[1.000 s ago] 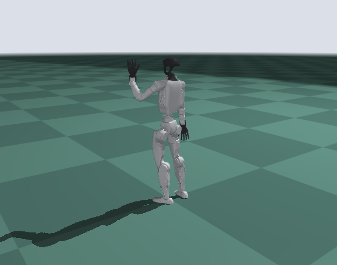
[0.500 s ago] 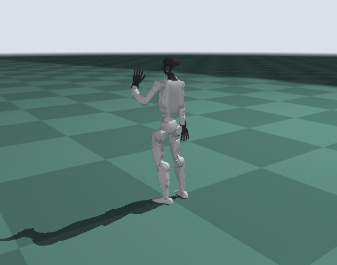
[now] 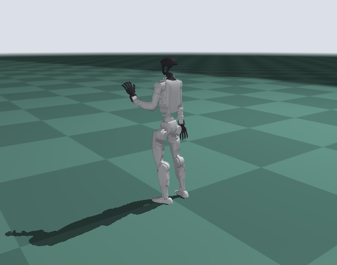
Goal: In place motions
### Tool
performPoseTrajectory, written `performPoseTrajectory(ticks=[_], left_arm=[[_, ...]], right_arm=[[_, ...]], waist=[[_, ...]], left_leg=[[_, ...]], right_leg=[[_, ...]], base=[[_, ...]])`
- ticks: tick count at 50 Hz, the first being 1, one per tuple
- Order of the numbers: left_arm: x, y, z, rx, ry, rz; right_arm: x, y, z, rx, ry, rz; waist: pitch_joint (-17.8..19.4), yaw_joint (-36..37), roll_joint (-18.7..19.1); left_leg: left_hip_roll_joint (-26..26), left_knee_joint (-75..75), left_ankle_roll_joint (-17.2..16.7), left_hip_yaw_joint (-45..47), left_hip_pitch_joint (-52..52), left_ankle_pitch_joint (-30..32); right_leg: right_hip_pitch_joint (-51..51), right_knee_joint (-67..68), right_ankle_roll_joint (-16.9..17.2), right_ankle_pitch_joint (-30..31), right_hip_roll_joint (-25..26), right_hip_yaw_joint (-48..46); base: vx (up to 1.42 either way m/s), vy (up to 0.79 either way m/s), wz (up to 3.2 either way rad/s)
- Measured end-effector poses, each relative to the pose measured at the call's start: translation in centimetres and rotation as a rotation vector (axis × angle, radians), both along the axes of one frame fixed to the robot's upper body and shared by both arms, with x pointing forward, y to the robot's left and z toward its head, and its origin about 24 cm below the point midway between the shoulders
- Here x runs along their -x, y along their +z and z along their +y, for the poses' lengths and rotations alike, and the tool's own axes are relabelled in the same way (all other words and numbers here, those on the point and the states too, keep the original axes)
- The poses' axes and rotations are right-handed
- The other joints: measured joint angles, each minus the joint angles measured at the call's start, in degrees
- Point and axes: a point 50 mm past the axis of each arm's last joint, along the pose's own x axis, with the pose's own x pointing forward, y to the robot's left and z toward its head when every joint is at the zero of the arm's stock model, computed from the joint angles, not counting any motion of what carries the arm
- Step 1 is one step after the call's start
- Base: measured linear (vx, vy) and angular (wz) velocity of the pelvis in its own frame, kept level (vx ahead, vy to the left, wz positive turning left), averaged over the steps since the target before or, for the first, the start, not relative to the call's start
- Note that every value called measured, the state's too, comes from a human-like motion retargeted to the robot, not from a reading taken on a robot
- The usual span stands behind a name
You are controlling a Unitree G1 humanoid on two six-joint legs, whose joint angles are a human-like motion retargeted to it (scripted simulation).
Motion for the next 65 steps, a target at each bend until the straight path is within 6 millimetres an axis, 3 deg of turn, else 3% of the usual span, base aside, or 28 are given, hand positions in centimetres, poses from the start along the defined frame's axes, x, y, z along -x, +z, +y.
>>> performPoseTrajectory(ticks=[3,5,7,10,12,14,15,17,20,24,27,30,34,35,37,40,42,44,47,50,52,55,60,62,65], left_arm=[[1.9,2.1,1.1,0.084,0.029,-0.373],[2.1,2.4,2.4,0.179,0.108,-0.465],[1.2,1.7,4.1,0.363,0.178,-0.395],[-2.4,-1.9,6.2,0.856,0.155,0.014],[-5.7,-6.2,5.6,1.176,0.011,0.441],[-7.4,-9.9,4.0,1.404,-0.238,0.824],[-7.8,-11.0,3.3,1.485,-0.363,0.942],[-7.8,-11.0,3.5,1.557,-0.420,0.896],[-6.8,-8.2,6.3,1.433,-0.221,0.601],[-4.8,-1.3,7.2,0.940,-0.043,0.242],[-3.4,4.1,4.4,0.584,-0.056,-0.037],[-1.6,8.2,0.9,0.249,-0.112,-0.319],[0.6,10.7,-4.4,-0.109,-0.258,-0.634],[0.7,10.8,-5.7,-0.183,-0.313,-0.643],[-1.5,10.1,-8.4,-0.344,-0.350,-0.317],[-6.0,6.9,-10.0,-0.574,-0.347,0.467],[-7.6,4.6,-9.2,-0.575,-0.313,0.772],[-7.7,4.3,-8.6,-0.463,-0.302,0.717],[-5.7,6.5,-7.1,-0.212,-0.245,0.228],[-1.8,8.3,-5.7,-0.056,-0.207,-0.334],[-0.2,8.6,-4.3,0.059,-0.129,-0.544],[0.9,8.4,-2.8,0.180,-0.045,-0.656],[-0.1,8.4,-1.0,0.294,-0.005,-0.523],[-2.0,8.1,-0.3,0.300,0.018,-0.335],[-6.3,6.1,0.9,0.312,0.022,0.114]], right_arm=[[-0.2,-0.1,0.2,-0.007,0.017,-0.005],[-0.3,-0.1,0.3,-0.009,0.028,-0.010],[-0.5,-0.1,0.3,-0.009,0.042,-0.015],[-0.4,-0.1,0.4,-0.011,0.050,-0.015],[-0.2,-0.1,0.5,-0.017,0.047,-0.010],[-0.3,-0.1,0.5,-0.022,0.053,-0.006],[-0.4,-0.1,0.5,-0.025,0.062,-0.005],[-0.7,-0.1,0.5,-0.028,0.084,-0.008],[-1.2,-0.2,0.4,-0.023,0.105,-0.022],[-1.3,-0.2,0.5,-0.026,0.098,-0.026],[-1.2,-0.2,0.6,-0.031,0.095,-0.021],[-1.1,-0.1,0.5,-0.026,0.094,-0.021],[-0.9,-0.1,0.2,-0.021,0.090,-0.010],[-0.9,0.0,0.2,-0.020,0.087,-0.007],[-1.0,0.0,0.2,-0.022,0.075,-0.005],[-1.2,-0.1,0.3,-0.024,0.060,-0.013],[-1.4,-0.1,0.4,-0.027,0.066,-0.021],[-1.7,-0.1,0.5,-0.029,0.077,-0.030],[-2.1,-0.2,0.5,-0.028,0.090,-0.046],[-2.0,-0.2,0.5,-0.023,0.087,-0.052],[-1.6,-0.1,0.4,-0.016,0.081,-0.040],[-0.9,-0.1,0.4,-0.011,0.063,-0.019],[-0.6,0.0,0.1,-0.008,0.019,-0.017],[-0.6,0.0,0.0,-0.009,0.011,-0.013],[-0.5,0.1,-0.1,-0.008,0.010,-0.007]], waist=[[0.0,-0.5,-0.4],[-0.3,-0.8,-0.5],[-0.6,-1.3,-0.4],[-1.1,-1.3,-0.3],[-1.3,-1.1,-0.5],[-1.3,-0.9,-0.7],[-1.2,-0.8,-0.8],[-1.0,-1.1,-0.7],[-0.9,-1.2,-0.3],[-0.8,-1.3,-0.3],[-0.9,-0.7,-0.4],[-1.3,-0.1,-0.4],[-2.1,0.8,0.2],[-2.2,1.0,0.3],[-2.2,1.0,0.4],[-2.0,0.4,0.4],[-1.8,-0.5,0.4],[-1.7,-1.3,0.5],[-1.2,-2.4,0.7],[-0.9,-1.4,0.8],[-1.1,0.5,0.9],[-1.7,2.9,0.9],[-1.8,3.9,1.1],[-1.8,4.0,1.1],[-2.1,3.8,1.1]], left_leg=[[-0.3,0.0,0.0,-0.8,-0.1,0.1],[-0.4,0.0,0.0,-1.3,-0.2,0.2],[-0.4,0.1,0.1,-1.6,-0.4,0.2],[-0.5,0.1,0.1,-1.8,-0.4,0.1],[-0.7,0.2,0.1,-2.0,-0.3,0.2],[-0.7,0.2,0.1,-2.0,-0.2,0.2],[-0.7,0.2,0.1,-2.0,-0.1,0.2],[-0.6,0.2,0.1,-1.9,0.0,0.2],[-0.2,0.1,0.1,-1.0,0.2,-0.1],[0.1,0.0,0.1,0.3,0.4,-0.3],[0.3,0.0,0.1,1.2,0.6,-0.5],[0.7,-0.1,0.0,2.2,0.6,-0.7],[1.6,0.0,-0.1,4.1,0.6,-1.1],[1.7,0.0,-0.1,4.5,0.6,-1.2],[1.9,0.1,-0.1,4.8,0.8,-1.3],[1.8,0.1,0.0,4.3,1.1,-1.2],[1.7,0.1,0.0,4.0,1.3,-1.2],[1.6,0.0,0.1,3.8,1.4,-1.2],[1.4,-0.1,0.2,3.7,1.7,-1.3],[1.8,-0.3,0.1,5.2,2.2,-1.6],[2.3,-0.4,-0.1,7.2,2.4,-1.9],[2.9,-0.5,-0.3,9.5,2.6,-2.3],[3.3,-0.5,-0.5,10.1,2.5,-2.3],[3.3,-0.4,-0.5,9.8,2.4,-2.2],[3.3,-0.3,-0.5,9.1,2.2,-2.1]], right_leg=[[0.2,-0.1,-0.1,0.0,0.0,-0.9],[0.2,-0.1,-0.2,0.0,0.0,-1.3],[0.2,-0.2,-0.2,-0.1,0.1,-1.7],[0.4,-0.2,-0.3,-0.2,0.2,-1.9],[0.7,-0.3,-0.4,-0.2,0.2,-2.1],[0.9,-0.3,-0.4,-0.3,0.2,-2.2],[1.0,-0.2,-0.3,-0.3,0.1,-2.3],[1.0,-0.1,-0.3,-0.3,0.2,-2.2],[0.5,0.1,-0.3,-0.3,0.3,-1.2],[0.1,0.2,-0.3,-0.2,0.4,0.1],[-0.2,0.4,-0.3,-0.3,0.5,1.1],[-0.5,0.6,-0.3,-0.4,0.7,2.1],[-1.1,1.0,0.0,-0.7,0.9,4.1],[-1.2,1.0,0.1,-0.8,1.0,4.5],[-1.1,1.2,0.2,-0.7,1.0,4.8],[-0.9,1.1,0.1,-0.5,1.1,4.4],[-0.8,1.0,-0.1,-0.4,1.1,3.9],[-0.7,0.9,-0.3,-0.2,1.2,3.6],[-0.8,0.7,-0.6,0.0,1.4,3.6],[-1.1,0.9,-0.6,-0.1,1.6,5.2],[-1.5,1.1,-0.4,-0.3,1.8,7.4],[-1.9,1.3,-0.3,-0.6,2.1,9.8],[-2.1,1.7,0.1,-0.8,2.0,10.6],[-2.0,1.7,0.1,-0.8,1.9,10.2],[-1.8,1.7,0.2,-0.8,1.8,9.4]], base=[[-0.01,0.02,0.27],[-0.01,0.01,0.24],[0.00,0.01,0.09],[0.00,0.00,0.00],[0.00,0.00,0.00],[0.00,0.00,0.00],[0.00,0.00,0.00],[0.00,0.00,0.00],[0.03,0.00,-0.31],[0.01,-0.03,-0.35],[0.01,-0.04,-0.31],[0.01,-0.02,-0.32],[-0.01,-0.01,-0.44],[-0.02,-0.01,-0.34],[-0.01,-0.01,-0.12],[0.00,0.00,0.00],[0.00,0.00,0.00],[0.00,0.00,0.00],[0.00,0.00,0.00],[0.00,0.00,-0.49],[0.00,0.00,-0.88],[0.01,0.00,-0.66],[0.00,0.00,-0.06],[-0.01,0.00,0.09],[-0.01,-0.01,0.25]])
